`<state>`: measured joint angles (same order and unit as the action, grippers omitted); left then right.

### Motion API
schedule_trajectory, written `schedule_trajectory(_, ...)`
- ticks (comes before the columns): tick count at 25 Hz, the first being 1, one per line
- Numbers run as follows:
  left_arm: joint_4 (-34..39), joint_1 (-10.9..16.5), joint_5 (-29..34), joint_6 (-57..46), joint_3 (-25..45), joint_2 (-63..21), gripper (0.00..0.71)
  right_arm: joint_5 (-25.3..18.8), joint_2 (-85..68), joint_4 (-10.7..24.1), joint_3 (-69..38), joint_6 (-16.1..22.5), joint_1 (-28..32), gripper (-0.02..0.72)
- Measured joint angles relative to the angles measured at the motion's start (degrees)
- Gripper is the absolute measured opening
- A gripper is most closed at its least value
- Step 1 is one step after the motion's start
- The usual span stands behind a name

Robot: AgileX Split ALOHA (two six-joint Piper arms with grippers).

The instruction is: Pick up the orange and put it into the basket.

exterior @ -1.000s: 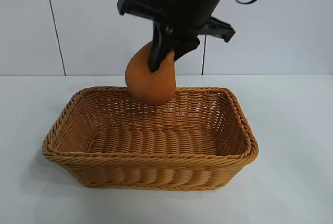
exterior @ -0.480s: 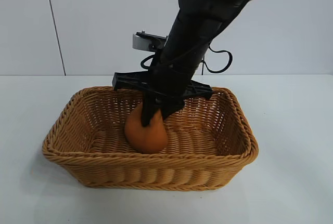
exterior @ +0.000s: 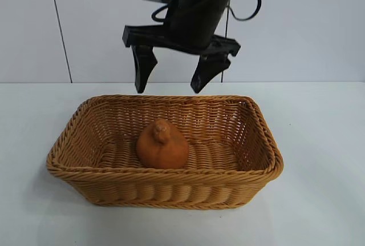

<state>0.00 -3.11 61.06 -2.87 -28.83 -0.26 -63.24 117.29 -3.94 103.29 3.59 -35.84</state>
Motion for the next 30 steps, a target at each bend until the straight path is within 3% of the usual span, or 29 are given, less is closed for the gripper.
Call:
schedule_trajectory(4, 0.0, 0.0, 0.0, 0.0, 0.0, 0.0, 0.618, -5.58, -0.18, 4.73, 5.8, 1.52, 0.0, 0.641)
schedule_trajectory(10, 0.0, 0.0, 0.0, 0.0, 0.0, 0.0, 0.618, -6.19, -0.3, 9.83, 6.86, 2.78, 1.25, 0.641)
schedule_trajectory(14, 0.0, 0.0, 0.0, 0.0, 0.0, 0.0, 0.618, -6.19, -0.3, 11.84, 6.89, 2.78, 7.08, 0.641)
schedule_trajectory(24, 0.0, 0.0, 0.0, 0.0, 0.0, 0.0, 0.618, -6.19, -0.3, 12.41, 6.93, 2.53, 30.43, 0.641)
schedule_trajectory(30, 0.0, 0.0, 0.0, 0.0, 0.0, 0.0, 0.618, -6.22, -0.93, 8.04, 2.81, 0.86, 35.22, 0.641)
